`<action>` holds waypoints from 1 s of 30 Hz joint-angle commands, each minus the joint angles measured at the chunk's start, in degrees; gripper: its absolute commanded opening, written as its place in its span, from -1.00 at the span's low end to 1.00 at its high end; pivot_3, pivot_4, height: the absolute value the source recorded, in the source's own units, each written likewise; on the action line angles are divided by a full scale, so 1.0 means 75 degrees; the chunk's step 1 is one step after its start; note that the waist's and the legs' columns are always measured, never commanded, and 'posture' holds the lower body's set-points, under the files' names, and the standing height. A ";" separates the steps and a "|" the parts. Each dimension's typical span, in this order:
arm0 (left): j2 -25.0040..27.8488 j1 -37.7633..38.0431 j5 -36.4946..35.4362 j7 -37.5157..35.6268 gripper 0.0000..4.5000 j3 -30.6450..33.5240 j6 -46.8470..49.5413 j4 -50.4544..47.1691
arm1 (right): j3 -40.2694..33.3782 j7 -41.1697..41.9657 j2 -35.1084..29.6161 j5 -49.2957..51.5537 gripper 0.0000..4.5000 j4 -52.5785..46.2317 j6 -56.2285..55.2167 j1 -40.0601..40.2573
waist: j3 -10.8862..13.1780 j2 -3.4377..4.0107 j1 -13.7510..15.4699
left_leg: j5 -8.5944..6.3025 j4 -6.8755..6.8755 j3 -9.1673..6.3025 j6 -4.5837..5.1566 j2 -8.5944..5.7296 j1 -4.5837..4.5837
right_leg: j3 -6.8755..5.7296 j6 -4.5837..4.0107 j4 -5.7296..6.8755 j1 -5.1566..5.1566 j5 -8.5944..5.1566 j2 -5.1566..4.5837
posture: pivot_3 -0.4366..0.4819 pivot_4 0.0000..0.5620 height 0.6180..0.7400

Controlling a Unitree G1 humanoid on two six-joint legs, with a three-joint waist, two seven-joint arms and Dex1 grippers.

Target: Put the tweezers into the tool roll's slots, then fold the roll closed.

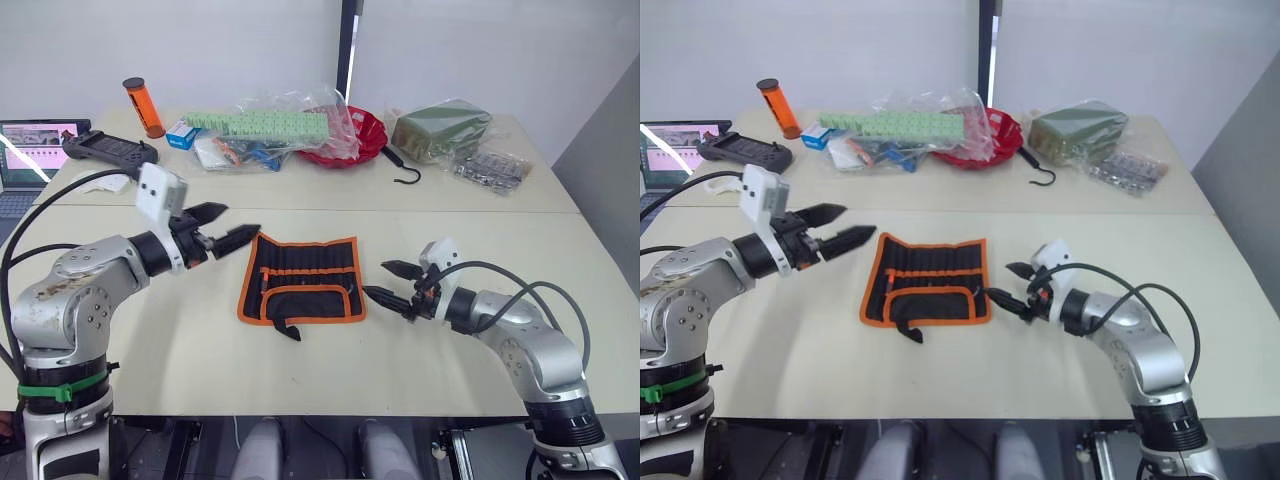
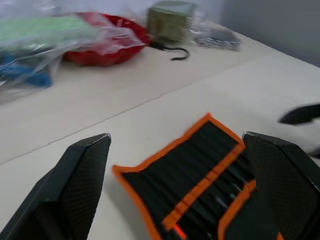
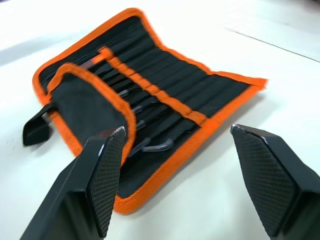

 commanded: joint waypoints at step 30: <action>0.1667 0.3289 -0.0112 -0.2159 -0.99 0.0987 -0.2738 -0.0425 | -0.0331 -0.0883 0.0858 0.1595 0.59 0.1699 0.3554 -0.1838 | 0.0007 0.0011 -0.0101 | 0.0000 -0.0010 0.0005 0.0002 0.0016 0.0001 | 0.0002 -0.0006 -0.0004 -0.0011 -0.0001 0.0012 | -0.05 -0.47 1.00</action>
